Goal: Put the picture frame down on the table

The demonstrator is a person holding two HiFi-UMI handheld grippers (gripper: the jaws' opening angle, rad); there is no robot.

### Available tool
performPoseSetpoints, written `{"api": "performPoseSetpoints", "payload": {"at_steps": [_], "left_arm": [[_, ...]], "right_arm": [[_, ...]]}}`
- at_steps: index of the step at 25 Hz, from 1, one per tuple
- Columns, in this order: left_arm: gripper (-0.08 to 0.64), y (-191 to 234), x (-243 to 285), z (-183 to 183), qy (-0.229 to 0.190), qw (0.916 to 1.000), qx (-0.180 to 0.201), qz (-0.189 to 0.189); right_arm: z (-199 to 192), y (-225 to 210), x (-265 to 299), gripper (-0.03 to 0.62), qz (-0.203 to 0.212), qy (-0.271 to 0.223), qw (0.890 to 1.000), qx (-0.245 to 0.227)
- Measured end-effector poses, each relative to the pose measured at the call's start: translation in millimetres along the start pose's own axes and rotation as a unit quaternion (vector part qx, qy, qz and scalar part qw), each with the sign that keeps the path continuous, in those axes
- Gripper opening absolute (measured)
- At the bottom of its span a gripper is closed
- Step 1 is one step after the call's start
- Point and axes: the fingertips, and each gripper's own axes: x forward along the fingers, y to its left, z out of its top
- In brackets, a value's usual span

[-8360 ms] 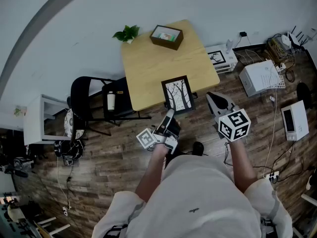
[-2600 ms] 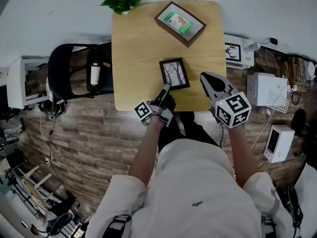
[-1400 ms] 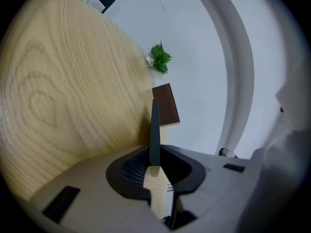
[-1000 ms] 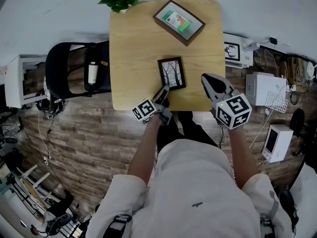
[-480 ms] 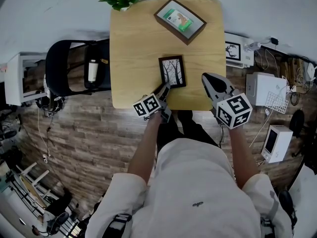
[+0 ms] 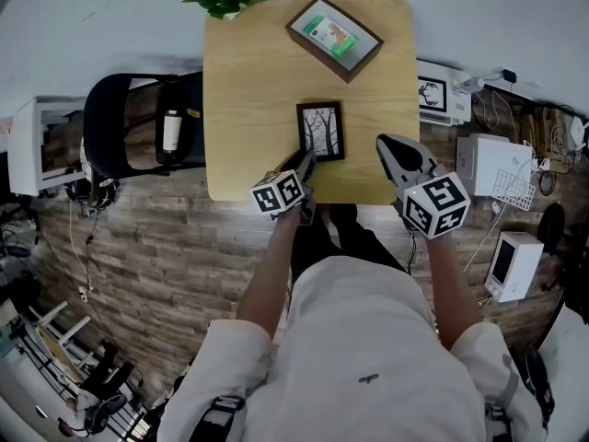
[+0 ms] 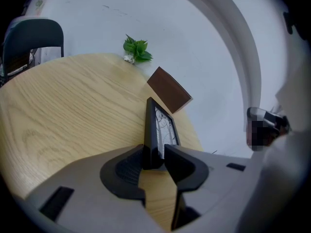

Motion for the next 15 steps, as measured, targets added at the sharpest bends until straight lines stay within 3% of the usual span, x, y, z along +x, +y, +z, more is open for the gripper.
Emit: {"api": "performPoseSetpoints", "payload": {"at_steps": [5,10,15], "left_arm": [[0.114,2.4,1.2,0.8,0.003,0.9999,0.009,0.008],[0.117,6.0,1.7,-0.4,0.009,0.9985,0.042,0.034],[0.117,9.1,3.5,-0.6,0.011,0.9984,0.043,0.034]], "right_arm": [[-0.1,0.0,0.4,-0.002,0.001,0.0,1.0,0.0],[-1.1,-0.4,-2.6,-0.002,-0.002,-0.002,1.0,0.001],[-3.1,-2.2,-2.9,-0.002,-0.005,-0.001,1.0,0.002]]}}
